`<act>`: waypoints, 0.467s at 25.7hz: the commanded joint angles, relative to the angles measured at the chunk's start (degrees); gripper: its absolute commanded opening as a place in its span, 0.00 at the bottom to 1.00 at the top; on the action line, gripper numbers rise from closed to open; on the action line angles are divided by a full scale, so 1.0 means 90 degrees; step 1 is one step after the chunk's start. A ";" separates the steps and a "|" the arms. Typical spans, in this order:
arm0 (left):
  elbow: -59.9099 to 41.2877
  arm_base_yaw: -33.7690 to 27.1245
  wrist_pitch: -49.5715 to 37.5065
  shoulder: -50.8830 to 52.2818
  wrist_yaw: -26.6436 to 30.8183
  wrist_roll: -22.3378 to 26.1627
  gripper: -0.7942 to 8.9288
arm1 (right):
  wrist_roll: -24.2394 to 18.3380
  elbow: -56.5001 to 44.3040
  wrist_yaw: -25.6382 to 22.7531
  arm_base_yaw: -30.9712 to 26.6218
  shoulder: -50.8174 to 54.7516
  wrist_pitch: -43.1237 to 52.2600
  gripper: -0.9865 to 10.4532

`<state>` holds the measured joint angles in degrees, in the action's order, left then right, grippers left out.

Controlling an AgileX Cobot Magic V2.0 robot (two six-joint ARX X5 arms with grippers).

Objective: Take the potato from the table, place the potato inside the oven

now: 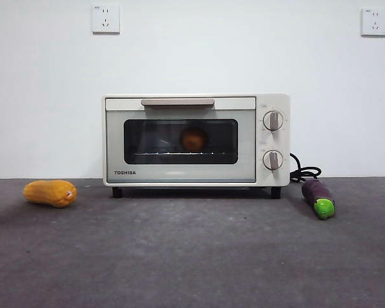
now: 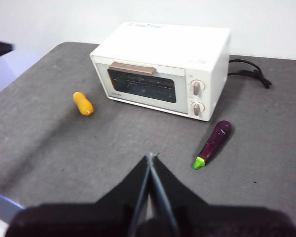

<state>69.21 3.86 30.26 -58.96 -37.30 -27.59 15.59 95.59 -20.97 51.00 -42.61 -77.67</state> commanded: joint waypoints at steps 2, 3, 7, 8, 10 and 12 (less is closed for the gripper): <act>-0.0012 0.0029 0.1447 0.1474 0.1236 0.1314 0.07 | -0.0192 -0.0039 0.0017 0.0002 0.0017 -0.0146 0.09; -0.0012 0.0029 0.1642 0.1819 0.1457 0.1372 0.07 | -0.0231 -0.0039 0.0010 0.0002 0.0017 -0.0146 0.09; -0.0012 0.0024 0.1802 0.2973 0.2011 0.1433 0.08 | -0.0255 -0.0039 -0.0078 0.0002 0.0017 -0.0146 0.09; -0.0012 0.0024 0.1800 0.3167 0.2028 0.1426 0.08 | -0.0253 -0.0039 -0.0078 0.0002 0.0017 -0.0143 0.09; -0.0005 0.0024 0.1770 0.3509 0.2025 0.1426 0.08 | -0.0255 -0.0039 -0.0078 0.0002 0.0017 -0.0143 0.09; -0.0005 0.0022 0.1778 0.3699 0.1982 0.1423 0.08 | -0.0255 -0.0039 -0.0078 0.0002 0.0015 -0.0143 0.09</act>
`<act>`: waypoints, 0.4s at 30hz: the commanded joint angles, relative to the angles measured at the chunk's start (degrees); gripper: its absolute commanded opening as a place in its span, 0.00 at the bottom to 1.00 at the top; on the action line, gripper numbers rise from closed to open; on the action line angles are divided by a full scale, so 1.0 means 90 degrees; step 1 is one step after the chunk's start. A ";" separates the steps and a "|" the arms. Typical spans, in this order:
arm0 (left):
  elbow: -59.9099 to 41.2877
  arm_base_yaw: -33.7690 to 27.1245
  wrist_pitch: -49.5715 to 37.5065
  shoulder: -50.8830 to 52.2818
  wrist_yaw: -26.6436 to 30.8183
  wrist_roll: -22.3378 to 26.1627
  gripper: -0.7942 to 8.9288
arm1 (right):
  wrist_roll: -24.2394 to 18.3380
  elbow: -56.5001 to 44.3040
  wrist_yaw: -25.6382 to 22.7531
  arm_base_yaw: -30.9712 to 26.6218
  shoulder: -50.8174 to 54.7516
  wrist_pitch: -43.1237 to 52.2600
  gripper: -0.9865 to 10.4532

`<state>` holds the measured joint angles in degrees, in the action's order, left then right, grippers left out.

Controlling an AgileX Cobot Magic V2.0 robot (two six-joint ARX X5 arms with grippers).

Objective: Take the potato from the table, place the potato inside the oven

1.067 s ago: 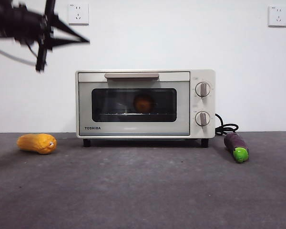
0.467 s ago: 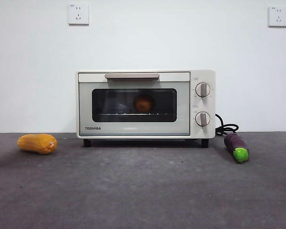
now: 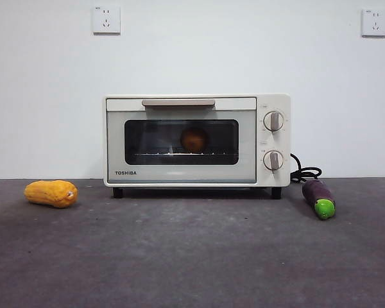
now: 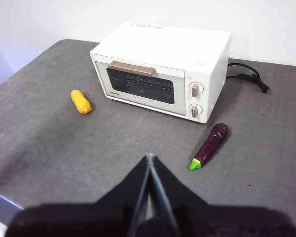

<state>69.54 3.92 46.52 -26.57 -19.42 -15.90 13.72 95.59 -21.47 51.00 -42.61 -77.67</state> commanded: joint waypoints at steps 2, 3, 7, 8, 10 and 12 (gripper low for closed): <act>-0.0041 0.0017 -0.0027 0.0231 -0.0102 0.0126 0.08 | -0.0046 -0.0039 -0.0022 0.0002 0.0015 -0.0143 0.09; -0.0041 0.0015 -0.0024 0.0250 -0.0131 0.0126 0.08 | -0.0046 -0.0039 -0.0022 0.0002 0.0015 -0.0143 0.09; -0.0041 0.0015 -0.0024 0.0160 -0.0170 0.0126 0.08 | -0.0046 -0.0039 -0.0022 0.0002 0.0015 -0.0143 0.09; -0.0041 0.0017 -0.0022 0.0095 -0.0170 0.0126 0.08 | -0.0046 -0.0039 -0.0022 0.0002 0.0012 -0.0143 0.09; -0.0041 0.0017 -0.0019 -0.0068 -0.0172 0.0126 0.08 | -0.0046 -0.0039 -0.0024 0.0002 0.0010 -0.0143 0.09; -0.0041 0.0017 -0.0019 -0.0267 -0.0172 0.0126 0.08 | -0.0046 -0.0039 -0.0022 0.0002 0.0010 -0.0143 0.09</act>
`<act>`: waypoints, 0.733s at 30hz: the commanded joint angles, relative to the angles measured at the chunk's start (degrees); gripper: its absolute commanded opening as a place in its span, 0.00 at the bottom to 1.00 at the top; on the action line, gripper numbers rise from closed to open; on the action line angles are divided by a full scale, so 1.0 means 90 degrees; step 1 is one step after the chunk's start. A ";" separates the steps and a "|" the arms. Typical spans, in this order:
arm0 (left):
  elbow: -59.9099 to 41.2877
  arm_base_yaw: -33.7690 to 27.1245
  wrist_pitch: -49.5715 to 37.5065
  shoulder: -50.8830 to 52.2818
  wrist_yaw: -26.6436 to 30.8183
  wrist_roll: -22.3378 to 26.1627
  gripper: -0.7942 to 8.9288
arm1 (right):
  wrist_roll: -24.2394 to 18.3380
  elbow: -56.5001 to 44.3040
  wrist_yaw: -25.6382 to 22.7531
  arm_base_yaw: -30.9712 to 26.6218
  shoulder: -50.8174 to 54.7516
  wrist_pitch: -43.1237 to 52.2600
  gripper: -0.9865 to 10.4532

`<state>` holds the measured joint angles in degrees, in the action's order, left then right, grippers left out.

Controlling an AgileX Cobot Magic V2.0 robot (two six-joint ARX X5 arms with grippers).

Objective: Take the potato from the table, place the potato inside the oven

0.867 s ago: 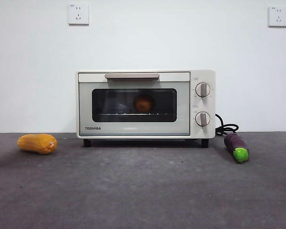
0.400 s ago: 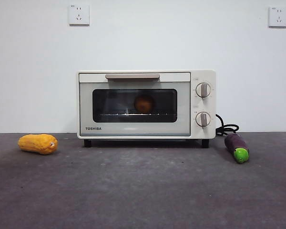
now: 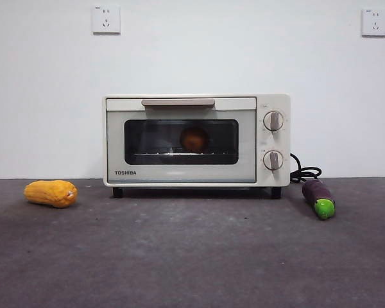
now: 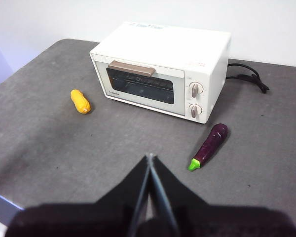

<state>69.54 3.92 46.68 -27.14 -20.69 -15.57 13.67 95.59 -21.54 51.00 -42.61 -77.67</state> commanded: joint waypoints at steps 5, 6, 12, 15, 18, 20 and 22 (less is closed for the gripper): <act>-0.0041 0.0007 0.0005 -0.0792 -0.0032 0.0090 0.08 | -0.0041 -0.0039 -0.0015 0.0002 0.0010 -0.0143 0.09; -0.0044 0.0007 0.0007 -0.0884 -0.0024 0.0112 0.08 | -0.0041 -0.0039 -0.0015 0.0002 0.0010 -0.0143 0.09; -0.0512 0.0017 -0.0097 -0.1156 0.0821 0.2378 0.08 | -0.0041 -0.0039 -0.0015 0.0002 0.0010 -0.0143 0.09; -0.1498 0.0015 -0.0896 -0.0748 0.0877 0.3077 0.08 | -0.0041 -0.0039 -0.0015 0.0002 0.0010 -0.0143 0.09; -0.2912 0.0015 -0.2259 -0.0015 0.0988 0.3135 0.08 | -0.0041 -0.0039 -0.0015 0.0002 0.0010 -0.0143 0.09; -0.3973 0.0000 -0.3298 0.0593 0.1154 0.3130 0.08 | -0.0041 -0.0039 -0.0017 0.0002 0.0010 -0.0143 0.09; -0.4874 -0.0041 -0.4167 0.1122 0.1156 0.2970 0.08 | -0.0041 -0.0039 -0.0017 0.0002 0.0010 -0.0143 0.09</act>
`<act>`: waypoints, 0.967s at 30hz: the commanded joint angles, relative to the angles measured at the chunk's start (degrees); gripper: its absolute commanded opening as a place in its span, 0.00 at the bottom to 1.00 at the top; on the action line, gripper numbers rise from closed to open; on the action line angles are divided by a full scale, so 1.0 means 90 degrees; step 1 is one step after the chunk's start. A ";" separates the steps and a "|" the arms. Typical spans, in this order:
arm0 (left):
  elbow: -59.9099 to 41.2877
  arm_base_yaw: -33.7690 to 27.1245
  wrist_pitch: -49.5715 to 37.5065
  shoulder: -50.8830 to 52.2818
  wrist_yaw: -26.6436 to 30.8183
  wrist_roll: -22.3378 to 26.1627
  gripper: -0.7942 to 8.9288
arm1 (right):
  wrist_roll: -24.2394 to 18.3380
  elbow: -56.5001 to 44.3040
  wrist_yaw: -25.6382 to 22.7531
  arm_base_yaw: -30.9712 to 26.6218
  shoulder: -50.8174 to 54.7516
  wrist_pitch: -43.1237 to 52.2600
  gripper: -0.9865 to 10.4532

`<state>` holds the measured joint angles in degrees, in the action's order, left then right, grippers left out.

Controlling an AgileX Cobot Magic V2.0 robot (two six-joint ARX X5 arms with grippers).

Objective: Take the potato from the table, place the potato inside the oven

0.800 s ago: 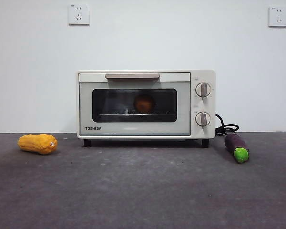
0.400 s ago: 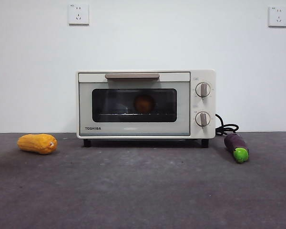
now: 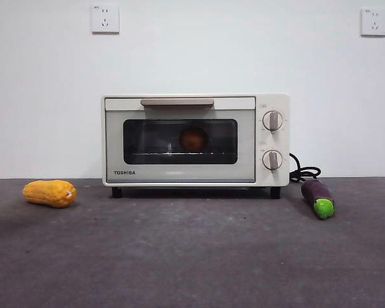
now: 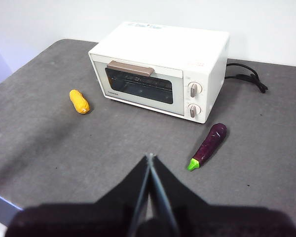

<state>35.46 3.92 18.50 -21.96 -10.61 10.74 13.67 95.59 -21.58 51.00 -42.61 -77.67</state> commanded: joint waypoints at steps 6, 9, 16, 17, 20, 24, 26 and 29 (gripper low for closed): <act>-0.2875 -0.0321 -0.1719 0.1659 0.0629 -0.1132 0.08 | -0.0041 -0.0039 -0.0010 0.0005 0.0010 -0.0143 0.09; -0.3385 -0.0393 -0.1683 0.1916 0.0680 -0.1481 0.08 | -0.0041 -0.0039 -0.0010 0.0002 0.0010 -0.0143 0.09; -0.3893 -0.0391 -0.1564 0.2234 0.0682 -0.1545 0.08 | -0.0041 -0.0039 -0.0012 0.0005 0.0010 -0.0143 0.09; -0.3893 -0.0391 -0.1450 0.2280 0.0687 -0.1464 0.08 | -0.0041 -0.0039 -0.0012 0.0002 0.0010 -0.0143 0.09; -0.3893 -0.0391 -0.1144 0.2382 0.0685 -0.1124 0.08 | -0.0041 -0.0039 -0.0015 0.0002 0.0010 -0.0143 0.09; -0.3893 -0.0396 -0.0981 0.2414 0.0687 -0.0833 0.08 | -0.0041 -0.0039 -0.0012 0.0002 0.0010 -0.0143 0.09; -0.3893 -0.0398 -0.0981 0.2414 0.0712 -0.0809 0.08 | -0.0041 -0.0039 -0.0015 0.0002 0.0010 -0.0143 0.09; -0.3893 -0.0398 -0.0984 0.2414 0.0733 -0.0814 0.08 | -0.0041 -0.0039 -0.0012 0.0002 0.0010 -0.0143 0.09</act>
<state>1.04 0.54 9.82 -0.40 -4.08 2.44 13.67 95.55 -21.61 51.00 -42.61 -77.67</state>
